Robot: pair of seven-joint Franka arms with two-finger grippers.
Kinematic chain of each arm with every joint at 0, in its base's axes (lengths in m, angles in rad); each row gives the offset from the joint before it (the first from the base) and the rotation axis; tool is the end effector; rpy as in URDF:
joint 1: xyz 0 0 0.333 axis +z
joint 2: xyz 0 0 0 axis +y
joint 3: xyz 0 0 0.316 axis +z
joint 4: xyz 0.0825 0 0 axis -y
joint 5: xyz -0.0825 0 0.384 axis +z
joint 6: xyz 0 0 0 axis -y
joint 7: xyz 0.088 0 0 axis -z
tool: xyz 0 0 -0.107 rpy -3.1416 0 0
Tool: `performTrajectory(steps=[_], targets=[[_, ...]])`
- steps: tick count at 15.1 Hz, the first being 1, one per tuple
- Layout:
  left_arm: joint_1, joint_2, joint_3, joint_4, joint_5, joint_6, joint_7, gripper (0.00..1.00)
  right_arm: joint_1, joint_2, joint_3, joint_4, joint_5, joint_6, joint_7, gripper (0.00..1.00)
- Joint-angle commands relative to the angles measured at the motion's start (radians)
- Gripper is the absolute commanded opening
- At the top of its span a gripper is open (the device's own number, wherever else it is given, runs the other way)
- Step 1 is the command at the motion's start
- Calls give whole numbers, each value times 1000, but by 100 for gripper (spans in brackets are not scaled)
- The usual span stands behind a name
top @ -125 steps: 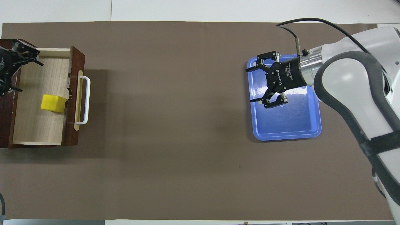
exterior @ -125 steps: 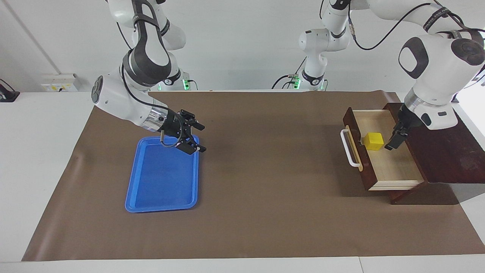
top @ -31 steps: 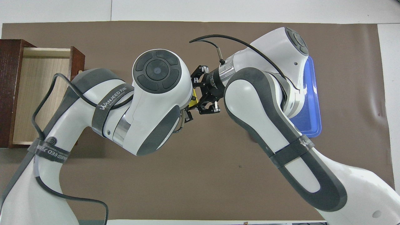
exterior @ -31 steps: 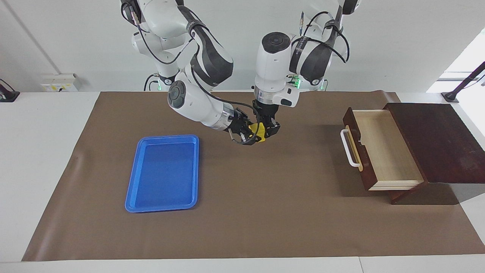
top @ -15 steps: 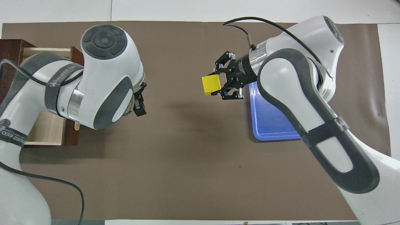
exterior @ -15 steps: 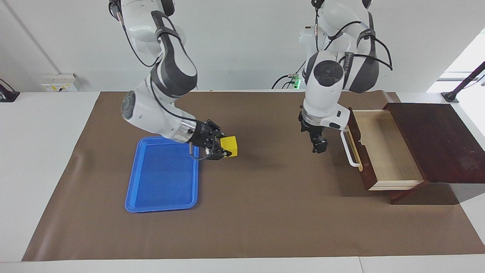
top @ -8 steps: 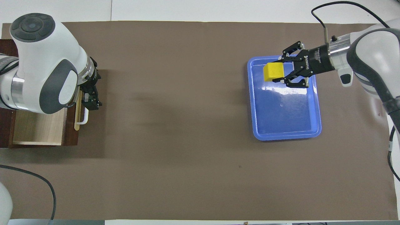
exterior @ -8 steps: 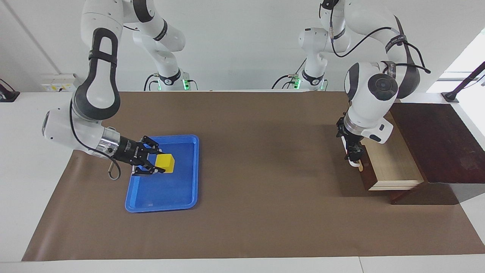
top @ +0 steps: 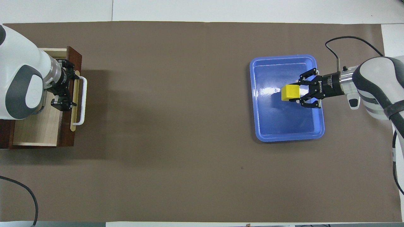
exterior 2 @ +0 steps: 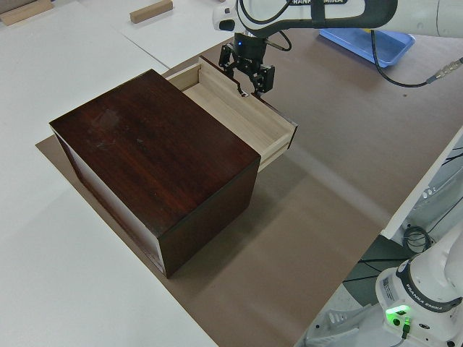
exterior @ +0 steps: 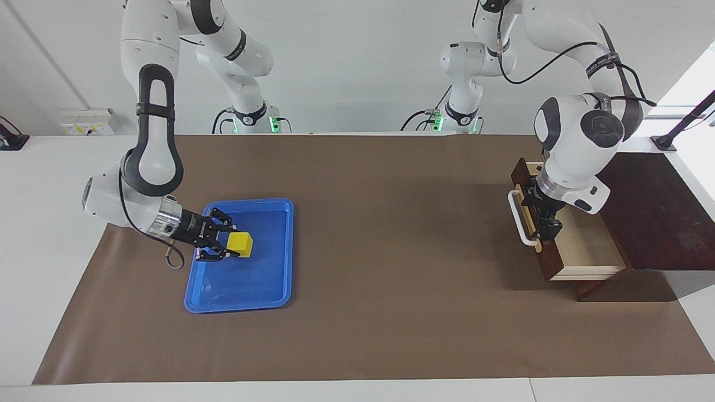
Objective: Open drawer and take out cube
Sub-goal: 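Lower the cube into the blue tray with the right gripper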
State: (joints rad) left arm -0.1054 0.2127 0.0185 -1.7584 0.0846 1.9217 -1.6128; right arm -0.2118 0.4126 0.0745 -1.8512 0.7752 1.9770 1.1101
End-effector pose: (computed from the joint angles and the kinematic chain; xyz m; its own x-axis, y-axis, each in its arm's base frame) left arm 0.6140 -0.0482 0.4399 0.0779 0.9934 0.0838 0.9961 -0.0741 -0.0471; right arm 0.6164 -0.0430 0.2960 -0.1117 -0.7347 -0.6691 -0.9936 0.0703 0.0887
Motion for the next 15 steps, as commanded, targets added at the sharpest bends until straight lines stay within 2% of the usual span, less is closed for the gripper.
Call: performTrajectory(steps=[1, 2, 3, 5, 11, 12, 13, 14, 15], targets=[[61, -26, -2, -35, 37, 34, 57, 100, -8, -2, 7, -37, 29, 33, -64, 0], [73, -24, -2, -33, 38, 36, 68, 100, -8, -3, 7, -45, 29, 40, -79, 0], [163, -23, -3, -33, 40, 69, 168, 100, -5, -11, 7, -78, 29, 54, -119, 0], [202, -22, -3, -36, 38, 85, 223, 100, -1, -12, 7, -89, 29, 57, -128, 0], [248, -19, -3, -32, 38, 99, 284, 100, 5, -17, 8, -117, 29, 76, -190, 0], [244, -19, -3, -26, 38, 86, 289, 100, 5, -17, 8, -117, 29, 74, -190, 8], [236, -18, -3, -20, 40, 79, 303, 100, 5, -17, 7, -117, 29, 77, -190, 71], [231, -25, -3, -13, 40, 56, 326, 100, 6, -17, 7, -112, 27, 71, -187, 83], [228, -33, -9, 6, 38, 18, 364, 100, 5, -17, 7, -108, 27, 62, -187, 100]])
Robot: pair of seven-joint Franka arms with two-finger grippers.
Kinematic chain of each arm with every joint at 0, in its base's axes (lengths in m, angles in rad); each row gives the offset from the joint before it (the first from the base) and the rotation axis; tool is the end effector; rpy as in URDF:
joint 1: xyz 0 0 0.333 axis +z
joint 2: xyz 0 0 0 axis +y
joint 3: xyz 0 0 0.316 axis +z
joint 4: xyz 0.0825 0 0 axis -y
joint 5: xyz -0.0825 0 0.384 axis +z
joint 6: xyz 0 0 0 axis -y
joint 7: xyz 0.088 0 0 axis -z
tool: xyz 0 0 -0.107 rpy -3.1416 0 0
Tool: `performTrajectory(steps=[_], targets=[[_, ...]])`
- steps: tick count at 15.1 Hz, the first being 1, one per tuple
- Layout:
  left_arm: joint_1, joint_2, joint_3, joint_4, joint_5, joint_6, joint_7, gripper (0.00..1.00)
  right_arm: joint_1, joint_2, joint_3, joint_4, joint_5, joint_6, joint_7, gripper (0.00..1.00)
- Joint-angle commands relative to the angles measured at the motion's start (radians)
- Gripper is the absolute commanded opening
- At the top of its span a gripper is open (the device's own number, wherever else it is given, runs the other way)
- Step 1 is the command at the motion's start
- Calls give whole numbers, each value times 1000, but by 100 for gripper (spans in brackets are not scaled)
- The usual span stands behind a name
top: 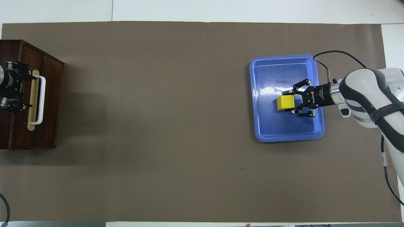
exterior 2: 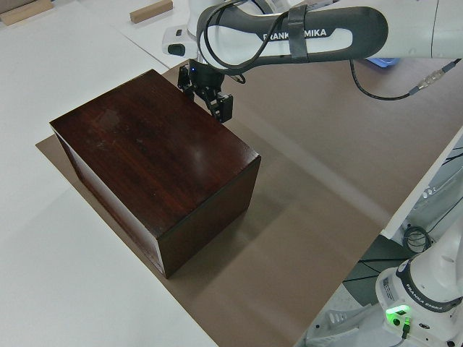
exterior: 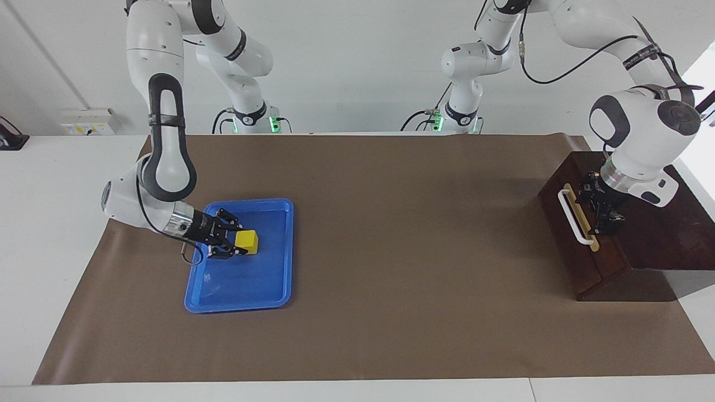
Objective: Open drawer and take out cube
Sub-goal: 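Open the right gripper and withdraw it from the tray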
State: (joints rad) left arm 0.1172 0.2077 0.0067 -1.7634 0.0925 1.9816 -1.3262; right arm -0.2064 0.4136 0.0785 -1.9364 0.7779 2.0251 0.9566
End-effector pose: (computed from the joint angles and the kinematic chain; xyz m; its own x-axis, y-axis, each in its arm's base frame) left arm 0.6155 0.0823 0.4457 0.1567 0.9839 0.0860 0.9877 -0.1562 -0.0123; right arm 0.5950 -0.0375 0.2623 -0.0072 -0.7448 -0.6673 -0.9988 -0.0265 0.0404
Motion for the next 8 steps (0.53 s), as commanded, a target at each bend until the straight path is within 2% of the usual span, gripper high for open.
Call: performTrajectory(steps=[1, 5, 8], targets=[[-1, -46, -2, 25, 27, -79, 114, 100, -8, -18, 4, -13, 24, -8, -29, 100], [-68, -134, -13, 28, -5, -185, 318, 100, -18, -27, -2, 114, -6, -172, 60, 100], [-140, -189, -14, 31, -22, -279, 457, 100, 1, -155, 1, 148, -167, -216, 116, 100]])
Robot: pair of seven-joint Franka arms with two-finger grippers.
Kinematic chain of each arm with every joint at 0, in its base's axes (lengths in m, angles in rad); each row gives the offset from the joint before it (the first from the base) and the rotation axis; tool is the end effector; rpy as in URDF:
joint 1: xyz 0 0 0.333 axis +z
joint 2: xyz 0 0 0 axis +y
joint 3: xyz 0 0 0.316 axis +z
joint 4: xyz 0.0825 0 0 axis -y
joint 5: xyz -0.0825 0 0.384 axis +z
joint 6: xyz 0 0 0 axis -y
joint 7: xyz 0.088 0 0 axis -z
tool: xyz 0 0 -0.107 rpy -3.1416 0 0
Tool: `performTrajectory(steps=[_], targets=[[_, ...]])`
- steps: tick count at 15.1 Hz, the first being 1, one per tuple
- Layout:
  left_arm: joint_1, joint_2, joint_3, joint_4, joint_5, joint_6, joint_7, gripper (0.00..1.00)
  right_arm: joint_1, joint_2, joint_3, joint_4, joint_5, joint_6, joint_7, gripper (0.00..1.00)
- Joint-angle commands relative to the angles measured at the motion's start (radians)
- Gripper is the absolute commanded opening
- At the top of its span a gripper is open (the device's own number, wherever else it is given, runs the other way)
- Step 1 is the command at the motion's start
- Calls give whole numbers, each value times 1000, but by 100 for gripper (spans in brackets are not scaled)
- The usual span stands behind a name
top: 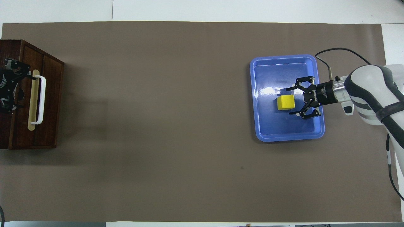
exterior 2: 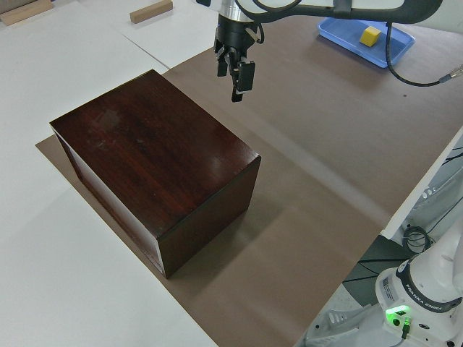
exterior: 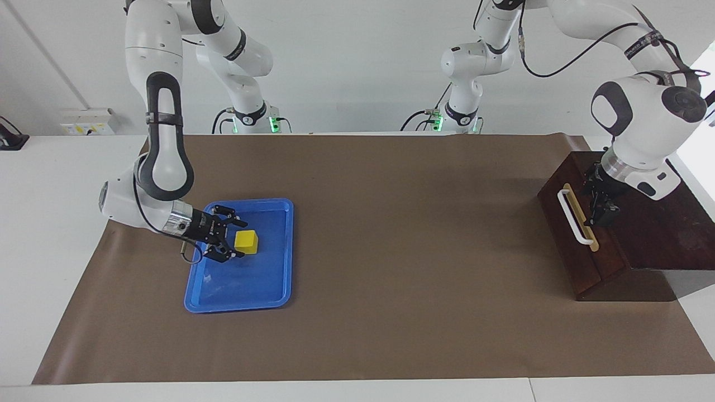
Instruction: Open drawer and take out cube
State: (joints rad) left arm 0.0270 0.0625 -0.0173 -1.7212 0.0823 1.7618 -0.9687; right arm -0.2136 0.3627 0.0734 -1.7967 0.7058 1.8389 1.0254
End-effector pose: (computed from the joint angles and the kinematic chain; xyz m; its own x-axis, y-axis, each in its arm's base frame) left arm 0.5804 0.0131 0.5341 0.5725 0.8182 0.0526 0.8196 -0.5694 -0.0634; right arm 0.6158 -0.0378 0.3431 0.0607 -0.7391 -0.6708 -0.9940 -0.1063 0.0272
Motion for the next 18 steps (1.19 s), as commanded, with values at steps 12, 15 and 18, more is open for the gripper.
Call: performTrajectory(steps=[12, 15, 18], targets=[[-71, -44, -4, 123, -67, -260, 772, 100, 33, -404, 11, 131, -649, -313, -669, 100], [-9, -55, -59, 106, -70, -266, 777, 100, 37, -427, 12, 125, -669, -328, -842, 100], [88, -55, -176, 101, -70, -278, 775, 100, 49, -427, 14, 125, -683, -302, -1003, 100]])
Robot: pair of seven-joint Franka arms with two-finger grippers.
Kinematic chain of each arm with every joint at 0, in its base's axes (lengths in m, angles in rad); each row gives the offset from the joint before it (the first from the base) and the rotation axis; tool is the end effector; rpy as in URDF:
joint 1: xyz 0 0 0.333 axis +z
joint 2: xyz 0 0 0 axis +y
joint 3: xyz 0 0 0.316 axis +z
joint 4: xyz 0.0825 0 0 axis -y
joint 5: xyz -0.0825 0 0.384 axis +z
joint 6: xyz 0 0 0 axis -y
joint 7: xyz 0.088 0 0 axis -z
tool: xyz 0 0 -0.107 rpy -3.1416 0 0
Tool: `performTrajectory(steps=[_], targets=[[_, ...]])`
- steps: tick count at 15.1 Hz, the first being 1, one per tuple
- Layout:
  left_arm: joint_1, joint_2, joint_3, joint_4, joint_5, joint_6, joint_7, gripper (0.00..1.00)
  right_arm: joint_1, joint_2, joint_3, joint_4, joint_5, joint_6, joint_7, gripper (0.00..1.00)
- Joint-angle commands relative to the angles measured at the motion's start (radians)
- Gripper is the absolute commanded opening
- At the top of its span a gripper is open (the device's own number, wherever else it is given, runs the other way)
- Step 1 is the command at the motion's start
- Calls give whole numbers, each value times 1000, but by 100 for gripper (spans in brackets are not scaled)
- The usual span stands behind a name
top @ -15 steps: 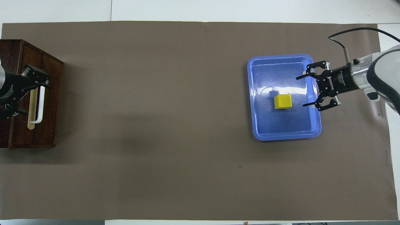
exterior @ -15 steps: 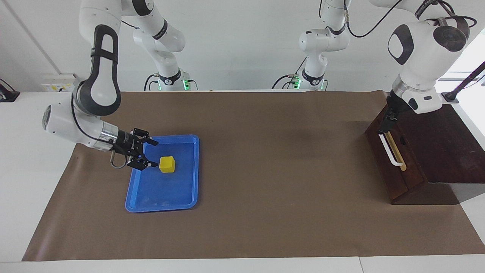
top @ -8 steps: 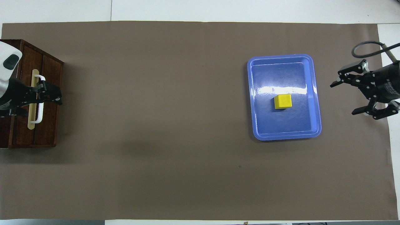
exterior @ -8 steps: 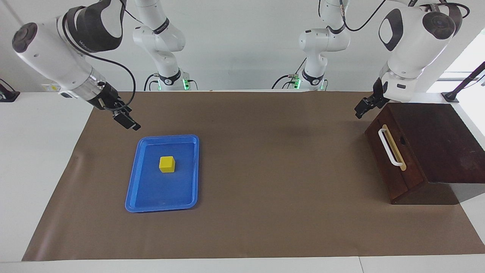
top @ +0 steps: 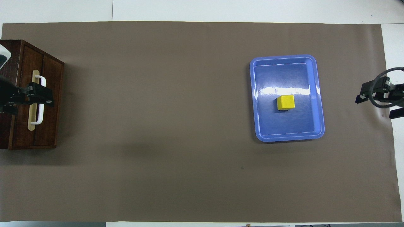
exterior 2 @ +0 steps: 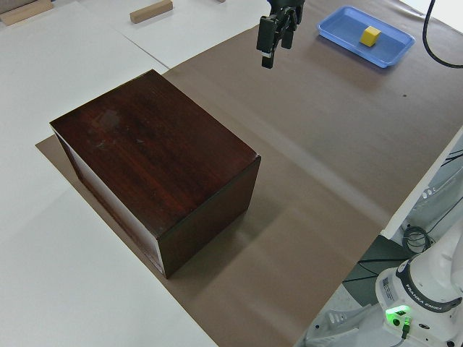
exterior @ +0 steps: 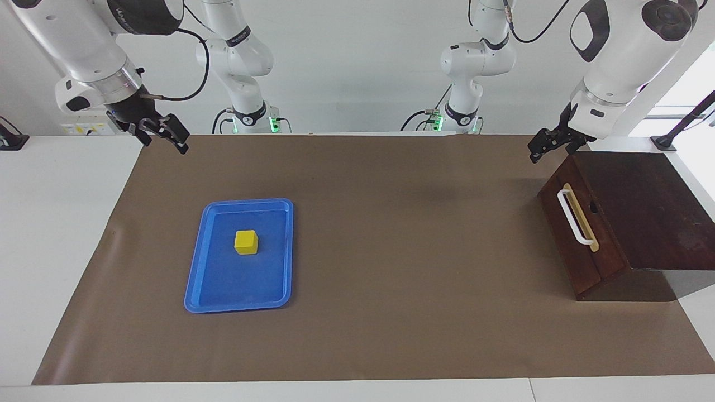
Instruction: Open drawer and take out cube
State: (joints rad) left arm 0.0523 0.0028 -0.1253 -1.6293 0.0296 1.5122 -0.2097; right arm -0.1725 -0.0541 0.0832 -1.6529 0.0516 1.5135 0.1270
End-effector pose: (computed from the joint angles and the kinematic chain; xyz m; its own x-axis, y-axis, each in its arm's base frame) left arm 0.5451 -0.0364 0.5909 0.9842 0.1383 -0.1109 0.1331 -0.9897 -0.0534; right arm 0.5286 -0.0403 0.6106 0.9731 -0.2117 -0.0906 -0.2156 -0.9758 -0.0359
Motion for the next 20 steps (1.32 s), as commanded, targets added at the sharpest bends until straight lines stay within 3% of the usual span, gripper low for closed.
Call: performTrajectory(steps=[1, 7, 17, 20], targets=[[63, 6, -71, 9, -17, -30, 16, 100, 19, -9, 7, -19, -30, 49, -134, 100], [34, 26, -66, 57, -19, -87, 16, 100, 116, 3, 9, 1, -32, 56, -138, 100], [-35, 25, -2, 68, -16, -107, 81, 100, 96, 14, 4, 16, -38, 60, -144, 100], [-25, 20, -5, 78, -5, -115, 104, 100, 210, 14, -103, 15, -41, 54, -144, 100]])
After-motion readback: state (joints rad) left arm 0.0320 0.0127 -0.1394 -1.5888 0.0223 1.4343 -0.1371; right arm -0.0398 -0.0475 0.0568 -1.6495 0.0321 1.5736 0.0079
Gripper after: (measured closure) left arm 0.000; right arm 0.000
